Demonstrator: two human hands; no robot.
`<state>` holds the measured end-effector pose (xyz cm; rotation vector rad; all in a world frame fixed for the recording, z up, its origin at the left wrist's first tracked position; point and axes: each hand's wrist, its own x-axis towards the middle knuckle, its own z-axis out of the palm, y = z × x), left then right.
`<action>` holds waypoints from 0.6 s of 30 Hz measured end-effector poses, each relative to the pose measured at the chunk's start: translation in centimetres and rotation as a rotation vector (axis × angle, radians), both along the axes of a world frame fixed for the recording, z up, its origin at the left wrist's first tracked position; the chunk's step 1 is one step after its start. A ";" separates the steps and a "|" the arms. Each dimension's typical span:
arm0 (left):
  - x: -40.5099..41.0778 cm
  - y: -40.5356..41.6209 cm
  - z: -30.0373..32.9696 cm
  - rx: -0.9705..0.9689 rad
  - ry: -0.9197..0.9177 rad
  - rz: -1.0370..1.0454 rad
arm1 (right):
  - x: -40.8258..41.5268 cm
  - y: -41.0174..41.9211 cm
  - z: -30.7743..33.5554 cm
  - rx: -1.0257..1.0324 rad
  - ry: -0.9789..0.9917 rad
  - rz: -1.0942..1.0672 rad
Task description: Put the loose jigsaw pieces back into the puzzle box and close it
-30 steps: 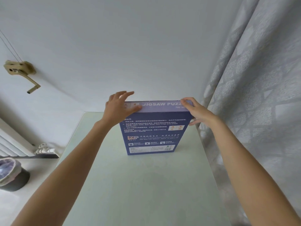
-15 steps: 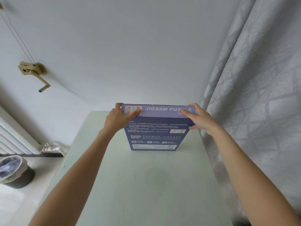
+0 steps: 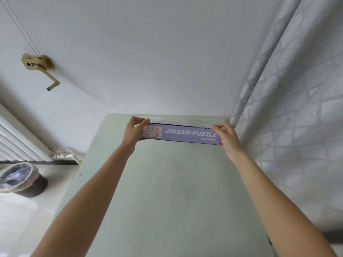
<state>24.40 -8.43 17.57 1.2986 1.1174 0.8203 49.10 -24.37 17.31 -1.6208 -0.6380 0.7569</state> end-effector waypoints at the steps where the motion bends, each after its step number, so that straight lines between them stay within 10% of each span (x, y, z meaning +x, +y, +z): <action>1: -0.3 -0.1 -0.9 -0.043 0.007 -0.002 | -0.3 0.0 -1.4 -0.008 0.009 0.010; 8: -3.8 -1.9 -7.7 -0.232 0.241 -0.043 | -4.1 -3.6 -7.7 -0.153 0.125 0.039; 18: -7.3 -9.4 -14.1 -0.172 0.490 -0.127 | -7.7 -9.9 -14.8 -0.444 -0.192 0.146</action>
